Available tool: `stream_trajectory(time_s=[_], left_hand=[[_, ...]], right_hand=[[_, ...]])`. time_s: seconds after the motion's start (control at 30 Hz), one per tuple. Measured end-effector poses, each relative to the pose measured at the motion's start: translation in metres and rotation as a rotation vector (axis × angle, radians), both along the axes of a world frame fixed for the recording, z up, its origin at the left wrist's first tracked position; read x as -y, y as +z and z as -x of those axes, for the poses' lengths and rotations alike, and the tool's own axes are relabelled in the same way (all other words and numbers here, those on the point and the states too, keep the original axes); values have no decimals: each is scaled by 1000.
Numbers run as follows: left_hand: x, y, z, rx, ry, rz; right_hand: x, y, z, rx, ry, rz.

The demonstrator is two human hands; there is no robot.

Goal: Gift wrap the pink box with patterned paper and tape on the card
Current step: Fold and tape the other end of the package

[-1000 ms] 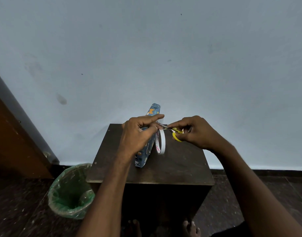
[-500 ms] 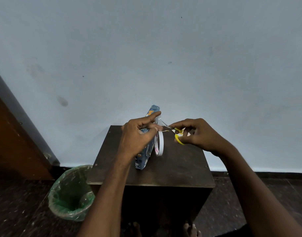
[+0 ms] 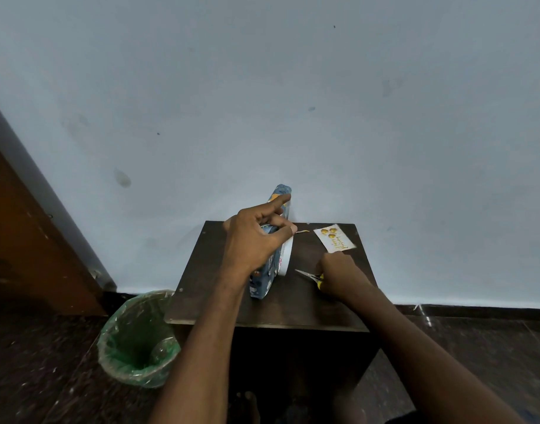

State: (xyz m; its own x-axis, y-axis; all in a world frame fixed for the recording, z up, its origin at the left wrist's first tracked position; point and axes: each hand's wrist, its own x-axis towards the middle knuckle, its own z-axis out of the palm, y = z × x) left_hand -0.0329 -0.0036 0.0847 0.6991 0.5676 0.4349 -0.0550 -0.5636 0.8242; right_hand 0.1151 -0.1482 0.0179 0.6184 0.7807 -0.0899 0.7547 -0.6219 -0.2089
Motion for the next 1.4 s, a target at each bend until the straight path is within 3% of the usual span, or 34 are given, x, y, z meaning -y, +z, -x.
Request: stream_trajectory(time_s=[0.37,0.47,0.57,0.7,0.87,1.07,1.27,1.4], left_hand=[[2,-2,-2,-1,8,-4],[4,-2,-3,9,1,5],[5,-2,-2,10,-6,0],[7,-1,1,17,-13,6],[7,-1,-1,13,20,-10],[11,2,-5,34,88,31],[12,3,-4,-25,214,-73],[14,2,2,49,142,-23]], right_hand=[[-2,4,7,10,6,-89],[-6,12,7,-14,-10,-386],[-10,33,18,-368,93,-805],[-10,42,31,-517,170,-956],[-8,33,31,-399,114,-1042],[-11,35,34,25,98,-1157],[-10,34,36,132,170,-1191],[-11,32,27,126,189,-989]])
